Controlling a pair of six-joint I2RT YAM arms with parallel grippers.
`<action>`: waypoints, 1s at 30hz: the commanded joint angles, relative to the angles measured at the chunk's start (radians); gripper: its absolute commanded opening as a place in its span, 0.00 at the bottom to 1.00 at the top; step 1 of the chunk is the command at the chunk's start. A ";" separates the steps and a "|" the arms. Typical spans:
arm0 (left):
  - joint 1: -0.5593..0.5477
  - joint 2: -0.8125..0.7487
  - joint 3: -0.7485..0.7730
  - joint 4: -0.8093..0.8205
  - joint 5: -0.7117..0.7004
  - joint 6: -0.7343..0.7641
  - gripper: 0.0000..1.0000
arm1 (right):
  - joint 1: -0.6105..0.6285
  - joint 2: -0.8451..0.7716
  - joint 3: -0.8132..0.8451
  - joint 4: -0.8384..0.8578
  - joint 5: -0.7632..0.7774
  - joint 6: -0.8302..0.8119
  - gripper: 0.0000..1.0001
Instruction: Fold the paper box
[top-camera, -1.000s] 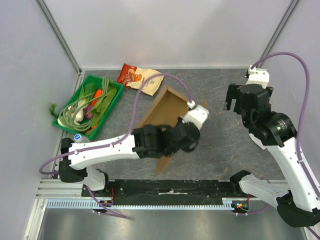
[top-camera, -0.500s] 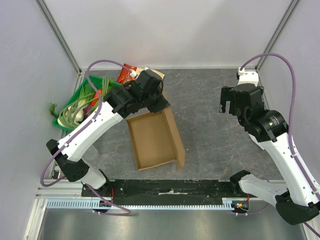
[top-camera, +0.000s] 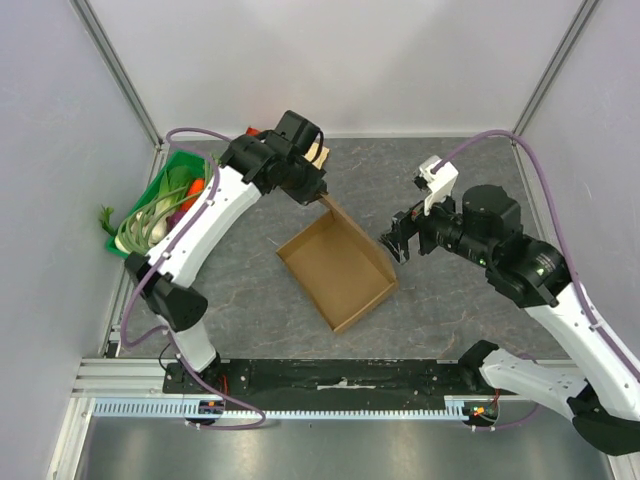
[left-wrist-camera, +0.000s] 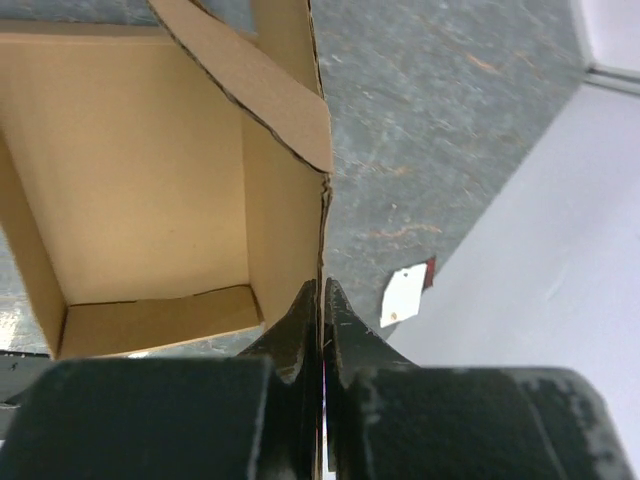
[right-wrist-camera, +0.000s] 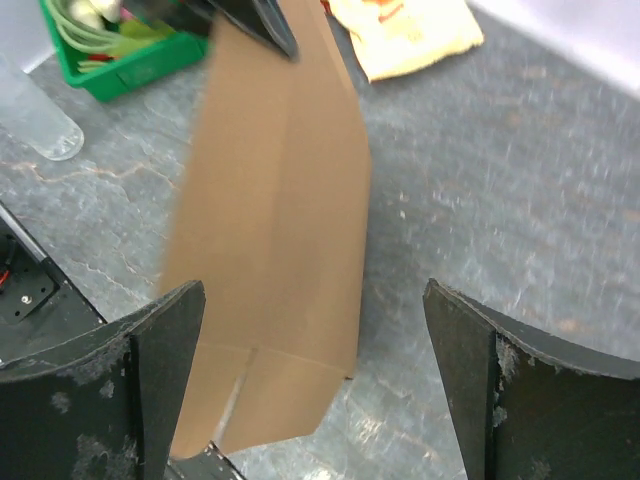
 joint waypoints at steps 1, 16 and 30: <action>0.015 0.060 0.079 -0.118 -0.021 -0.106 0.02 | 0.044 0.030 0.148 0.038 0.018 -0.108 0.98; 0.017 0.088 0.151 -0.171 -0.111 -0.158 0.02 | 0.295 0.253 0.143 0.159 0.258 -0.227 0.71; 0.018 -0.064 0.046 -0.086 -0.281 0.041 0.73 | 0.193 0.319 0.059 0.278 0.180 -0.215 0.00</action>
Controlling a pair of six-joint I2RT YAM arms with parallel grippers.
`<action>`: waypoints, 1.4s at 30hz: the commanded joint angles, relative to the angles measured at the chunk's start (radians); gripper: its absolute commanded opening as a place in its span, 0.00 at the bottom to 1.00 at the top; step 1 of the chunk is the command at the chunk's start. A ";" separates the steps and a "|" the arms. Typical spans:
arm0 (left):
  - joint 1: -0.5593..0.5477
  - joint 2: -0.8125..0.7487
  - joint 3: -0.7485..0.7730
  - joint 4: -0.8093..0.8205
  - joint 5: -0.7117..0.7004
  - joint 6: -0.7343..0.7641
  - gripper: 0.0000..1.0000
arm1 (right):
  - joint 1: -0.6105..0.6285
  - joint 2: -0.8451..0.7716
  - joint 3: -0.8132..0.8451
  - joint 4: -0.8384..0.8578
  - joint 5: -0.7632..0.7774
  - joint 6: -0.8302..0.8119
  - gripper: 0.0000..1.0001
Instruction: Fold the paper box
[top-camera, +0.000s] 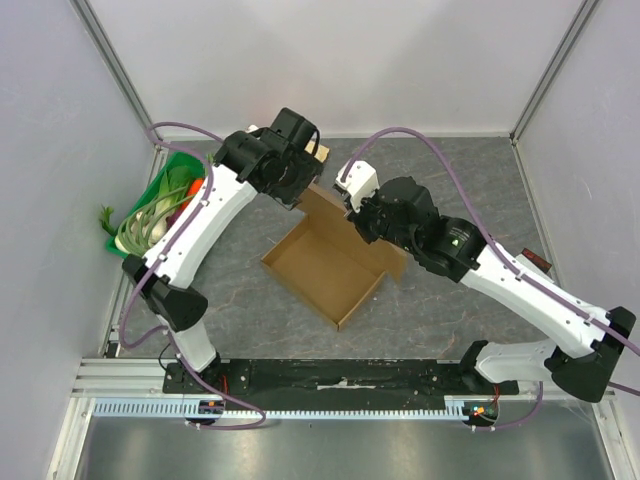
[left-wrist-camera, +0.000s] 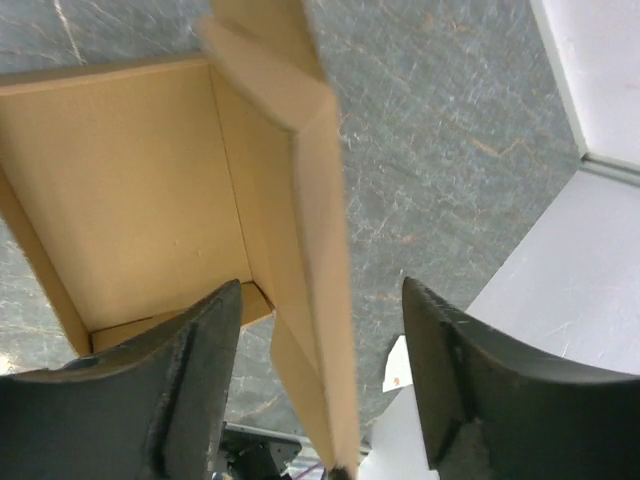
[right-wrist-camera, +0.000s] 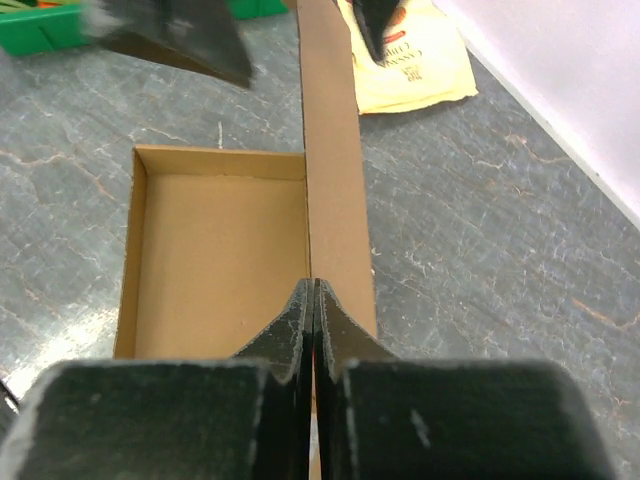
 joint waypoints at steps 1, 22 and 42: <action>0.006 -0.190 -0.091 0.080 -0.147 0.153 0.76 | -0.075 0.017 -0.017 0.074 -0.073 -0.005 0.00; 0.023 -0.677 -1.116 1.261 -0.079 1.452 0.80 | -0.240 0.092 0.086 0.063 -0.389 0.005 0.00; 0.300 -0.552 -1.223 1.690 0.596 1.900 0.63 | -0.246 0.069 0.072 0.057 -0.434 0.015 0.00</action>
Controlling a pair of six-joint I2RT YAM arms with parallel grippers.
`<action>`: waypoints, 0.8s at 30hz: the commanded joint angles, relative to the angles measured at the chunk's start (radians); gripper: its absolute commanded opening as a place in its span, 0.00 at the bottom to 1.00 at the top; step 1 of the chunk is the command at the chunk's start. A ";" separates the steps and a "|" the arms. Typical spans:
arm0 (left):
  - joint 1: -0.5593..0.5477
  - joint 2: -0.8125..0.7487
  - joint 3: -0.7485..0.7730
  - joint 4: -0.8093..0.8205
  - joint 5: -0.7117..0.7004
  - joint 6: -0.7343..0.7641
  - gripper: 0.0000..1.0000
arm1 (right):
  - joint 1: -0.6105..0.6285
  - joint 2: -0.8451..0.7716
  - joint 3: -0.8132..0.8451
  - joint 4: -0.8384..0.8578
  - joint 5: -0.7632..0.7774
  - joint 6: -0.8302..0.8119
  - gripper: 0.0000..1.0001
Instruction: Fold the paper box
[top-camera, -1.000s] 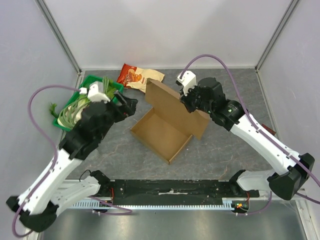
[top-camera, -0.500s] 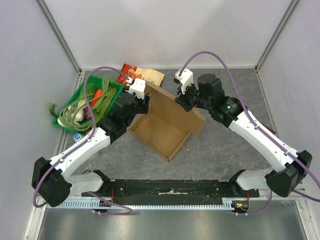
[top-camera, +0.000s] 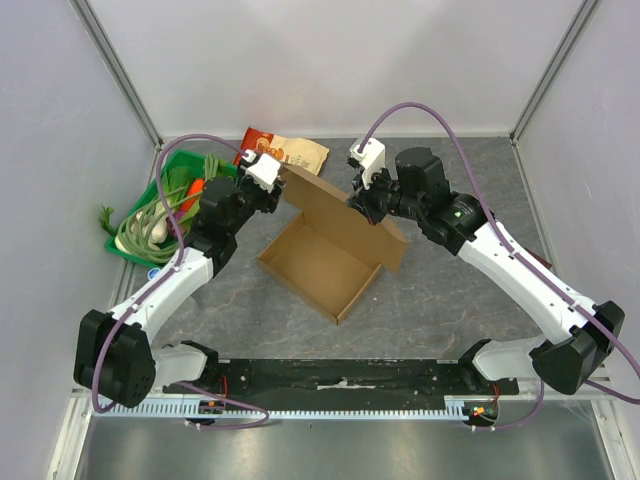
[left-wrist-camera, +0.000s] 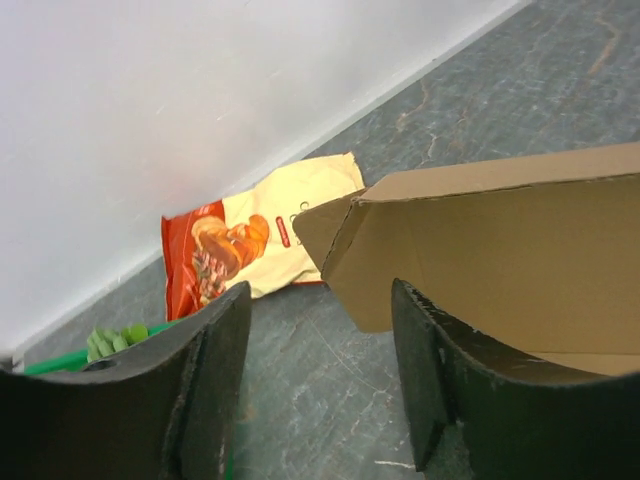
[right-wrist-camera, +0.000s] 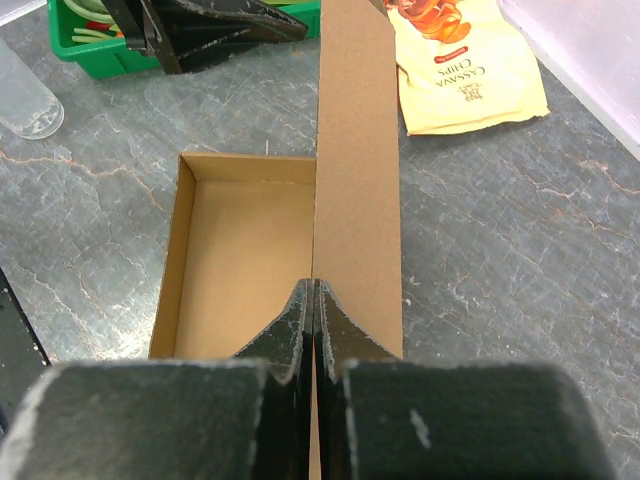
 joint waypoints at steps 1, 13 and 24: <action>0.033 -0.003 0.052 0.035 0.254 0.088 0.59 | -0.002 -0.017 0.027 0.025 -0.018 0.005 0.00; 0.036 0.089 0.110 0.050 0.268 0.102 0.33 | -0.003 -0.027 0.036 0.027 -0.020 0.013 0.00; 0.035 0.069 0.150 -0.038 0.110 0.015 0.02 | -0.005 -0.072 0.033 0.020 0.320 0.171 0.30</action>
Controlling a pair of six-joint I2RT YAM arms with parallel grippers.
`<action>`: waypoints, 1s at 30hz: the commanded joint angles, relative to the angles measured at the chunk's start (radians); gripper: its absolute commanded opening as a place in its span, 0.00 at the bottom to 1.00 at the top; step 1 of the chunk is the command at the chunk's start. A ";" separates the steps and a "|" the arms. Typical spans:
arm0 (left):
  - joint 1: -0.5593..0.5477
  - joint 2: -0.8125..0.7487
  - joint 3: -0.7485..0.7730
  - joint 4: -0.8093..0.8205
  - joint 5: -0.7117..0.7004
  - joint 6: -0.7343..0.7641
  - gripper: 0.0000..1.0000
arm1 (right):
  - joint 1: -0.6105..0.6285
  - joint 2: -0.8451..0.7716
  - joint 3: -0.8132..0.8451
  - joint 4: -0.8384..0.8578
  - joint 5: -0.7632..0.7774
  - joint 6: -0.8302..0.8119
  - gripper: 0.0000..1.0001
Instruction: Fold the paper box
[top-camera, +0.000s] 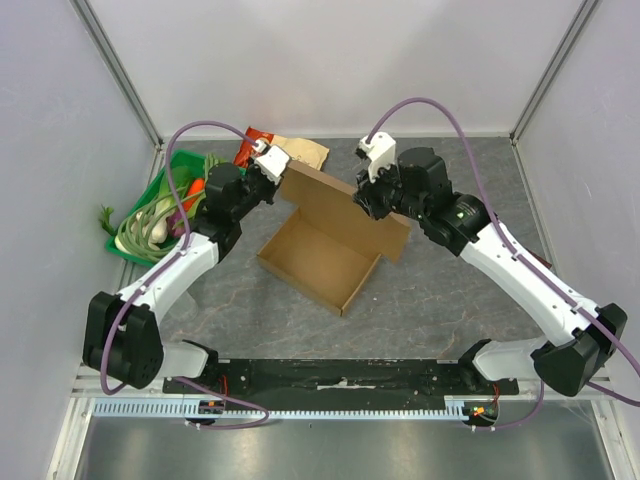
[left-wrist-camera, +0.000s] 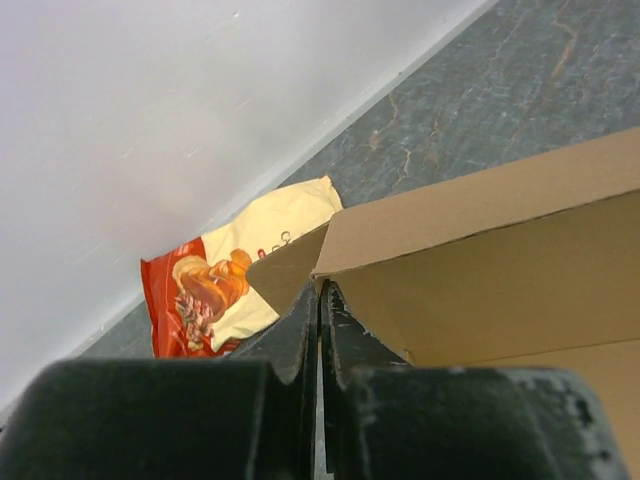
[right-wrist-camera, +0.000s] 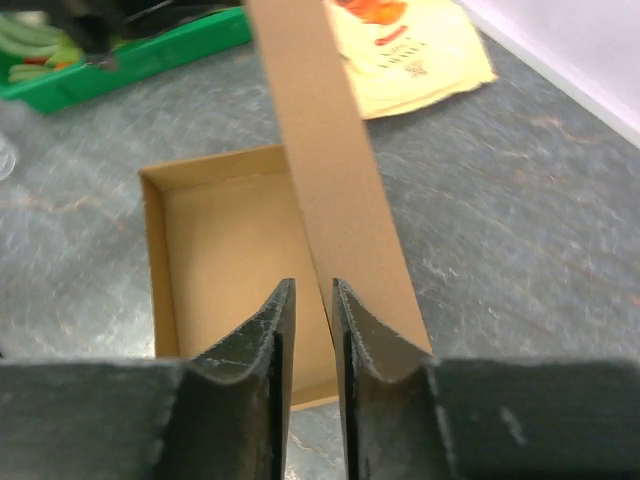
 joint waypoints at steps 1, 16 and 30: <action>0.001 -0.045 0.051 -0.055 -0.074 -0.070 0.02 | -0.007 -0.077 0.036 -0.005 0.361 0.165 0.40; -0.008 -0.060 0.258 -0.652 -0.194 -0.648 0.02 | -0.740 -0.039 -0.091 -0.263 0.405 0.495 0.98; -0.008 -0.065 0.289 -0.696 -0.190 -0.665 0.02 | -1.231 -0.229 -0.565 -0.044 0.522 0.749 0.98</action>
